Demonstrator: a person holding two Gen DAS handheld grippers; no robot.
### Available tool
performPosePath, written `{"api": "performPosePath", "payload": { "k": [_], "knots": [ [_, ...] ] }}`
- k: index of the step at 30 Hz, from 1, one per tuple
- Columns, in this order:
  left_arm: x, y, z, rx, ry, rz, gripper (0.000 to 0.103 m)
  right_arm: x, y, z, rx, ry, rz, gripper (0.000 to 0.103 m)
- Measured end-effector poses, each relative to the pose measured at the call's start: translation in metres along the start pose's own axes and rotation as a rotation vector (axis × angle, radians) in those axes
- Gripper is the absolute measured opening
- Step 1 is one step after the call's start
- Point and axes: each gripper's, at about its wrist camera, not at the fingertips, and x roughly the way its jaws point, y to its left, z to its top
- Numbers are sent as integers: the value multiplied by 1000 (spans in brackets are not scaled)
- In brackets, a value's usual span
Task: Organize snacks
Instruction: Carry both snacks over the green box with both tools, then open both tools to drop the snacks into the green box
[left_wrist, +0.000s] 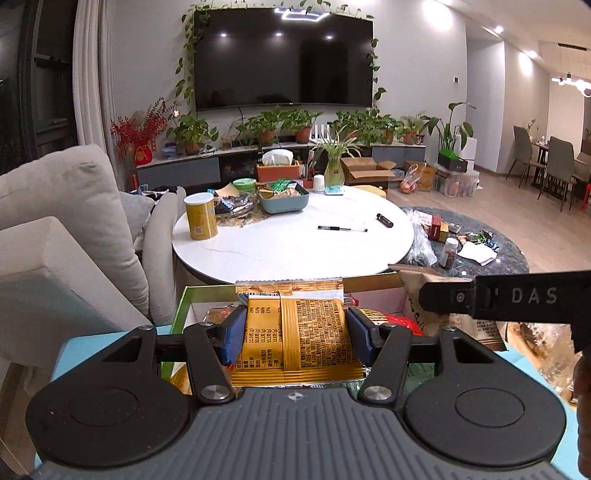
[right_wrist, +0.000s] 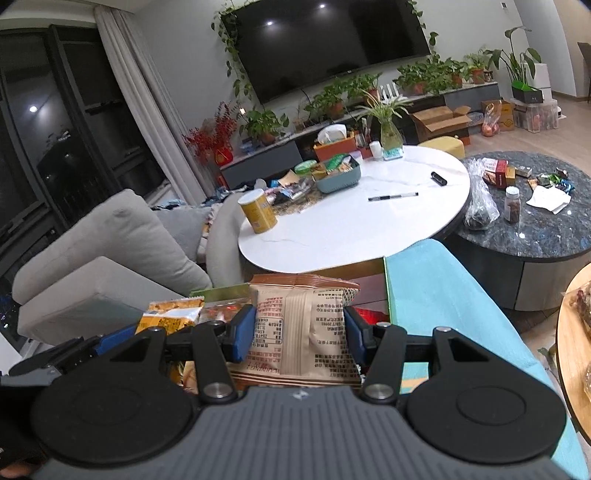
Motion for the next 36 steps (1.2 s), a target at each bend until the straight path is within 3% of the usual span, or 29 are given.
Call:
{"api": "performPosePath", "payload": {
  "k": [13,20,25,36],
  "knots": [
    [46,-6,-3,14,60,-19,54,34,-18,5,77,34,-9,69],
    [51,-9,-6,15,62,-27,55,41,-17,4,80,46,-19,69],
    [47,-8,-6,15,53,-27,67,34,-17,4,101,22,-23,69],
    [21,-6,-3,19,20,-23,81,13,-4,4,61,-6,-20,69]
  ]
}}
